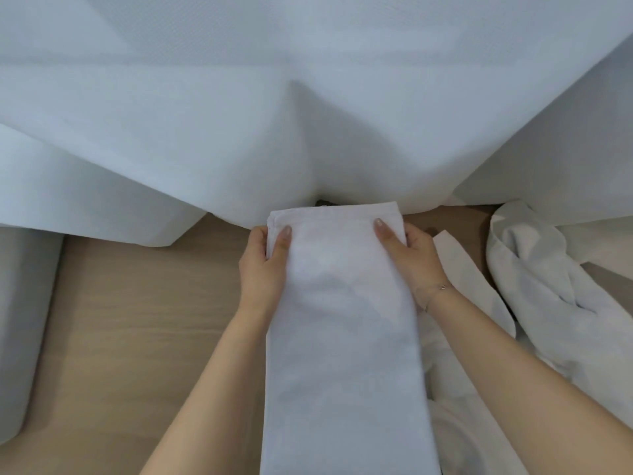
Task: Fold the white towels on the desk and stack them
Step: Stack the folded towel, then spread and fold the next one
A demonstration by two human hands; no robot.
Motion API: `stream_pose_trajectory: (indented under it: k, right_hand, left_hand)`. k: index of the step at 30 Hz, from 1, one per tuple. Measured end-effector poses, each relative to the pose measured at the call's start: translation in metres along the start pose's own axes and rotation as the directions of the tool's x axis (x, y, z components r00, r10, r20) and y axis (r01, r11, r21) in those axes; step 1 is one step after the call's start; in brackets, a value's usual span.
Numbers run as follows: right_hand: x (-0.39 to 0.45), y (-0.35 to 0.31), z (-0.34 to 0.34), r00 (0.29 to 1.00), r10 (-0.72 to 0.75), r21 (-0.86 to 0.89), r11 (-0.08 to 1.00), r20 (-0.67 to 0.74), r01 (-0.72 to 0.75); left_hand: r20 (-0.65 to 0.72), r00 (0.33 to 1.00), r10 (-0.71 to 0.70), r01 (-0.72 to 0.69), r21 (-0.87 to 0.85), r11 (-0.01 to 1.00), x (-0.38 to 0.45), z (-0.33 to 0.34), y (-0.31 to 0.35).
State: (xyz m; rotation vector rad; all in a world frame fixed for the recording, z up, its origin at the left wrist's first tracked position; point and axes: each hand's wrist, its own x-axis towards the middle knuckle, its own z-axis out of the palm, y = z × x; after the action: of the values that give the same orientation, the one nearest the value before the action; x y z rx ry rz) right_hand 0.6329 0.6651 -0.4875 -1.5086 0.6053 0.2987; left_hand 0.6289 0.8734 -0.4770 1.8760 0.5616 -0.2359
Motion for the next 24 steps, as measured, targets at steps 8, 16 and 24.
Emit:
stream_pose_trajectory:
  k: [8, 16, 24]
  right_hand:
    - [-0.056, 0.029, -0.025, 0.972, 0.224, 0.099, 0.968, 0.074, -0.231]
    - [-0.2, 0.104, -0.033, 0.962, 0.264, 0.041, 0.963, 0.064, -0.267]
    - [-0.203, 0.076, -0.034, 0.993, 0.12, -0.283, 0.952, -0.002, -0.116]
  left_hand:
    - [0.075, 0.984, -0.163, 0.166, -0.043, 0.985, -0.077, -0.026, -0.034]
    - [0.238, 0.956, -0.17, 0.145, 0.118, 0.982, -0.199, -0.06, -0.099]
    - [0.409, 0.912, -0.032, -0.027, 0.139, 0.99, -0.195, -0.072, -0.075]
